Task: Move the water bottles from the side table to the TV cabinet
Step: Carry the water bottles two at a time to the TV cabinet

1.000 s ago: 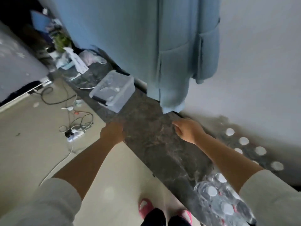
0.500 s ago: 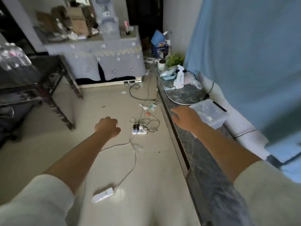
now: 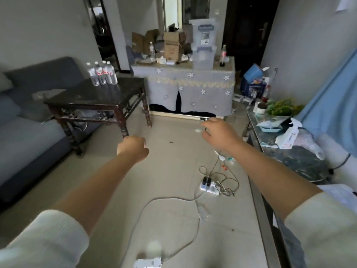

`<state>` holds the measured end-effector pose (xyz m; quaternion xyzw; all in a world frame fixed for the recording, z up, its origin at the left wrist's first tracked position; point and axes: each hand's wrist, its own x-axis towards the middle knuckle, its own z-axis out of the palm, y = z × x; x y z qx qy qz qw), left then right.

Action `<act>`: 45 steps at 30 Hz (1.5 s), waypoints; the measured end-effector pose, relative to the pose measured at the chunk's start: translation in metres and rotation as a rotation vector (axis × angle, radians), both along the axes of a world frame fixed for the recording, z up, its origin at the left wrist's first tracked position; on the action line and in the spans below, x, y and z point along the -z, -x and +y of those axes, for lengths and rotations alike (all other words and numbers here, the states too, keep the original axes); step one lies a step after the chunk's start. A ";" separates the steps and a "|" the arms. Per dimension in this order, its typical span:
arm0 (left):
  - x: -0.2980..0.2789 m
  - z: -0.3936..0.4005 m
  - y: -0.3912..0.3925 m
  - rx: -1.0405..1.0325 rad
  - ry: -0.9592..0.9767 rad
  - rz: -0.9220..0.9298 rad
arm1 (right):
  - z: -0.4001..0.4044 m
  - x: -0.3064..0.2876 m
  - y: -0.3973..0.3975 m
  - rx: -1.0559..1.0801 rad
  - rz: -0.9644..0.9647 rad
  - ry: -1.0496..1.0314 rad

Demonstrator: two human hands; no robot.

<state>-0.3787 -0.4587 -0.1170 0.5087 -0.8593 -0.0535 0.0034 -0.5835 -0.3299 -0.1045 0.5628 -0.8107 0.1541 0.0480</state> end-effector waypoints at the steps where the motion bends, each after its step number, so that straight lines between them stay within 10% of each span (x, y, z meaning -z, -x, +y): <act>1: -0.001 -0.017 0.002 -0.006 0.008 0.006 | -0.021 -0.002 0.005 -0.014 -0.005 0.016; 15: -0.035 -0.260 0.043 -0.286 0.078 0.019 | -0.323 -0.035 0.094 -0.251 -0.061 -0.008; 45: -0.028 -0.812 -0.094 -0.393 0.024 -0.056 | -0.921 -0.032 0.000 -0.359 -0.030 -0.202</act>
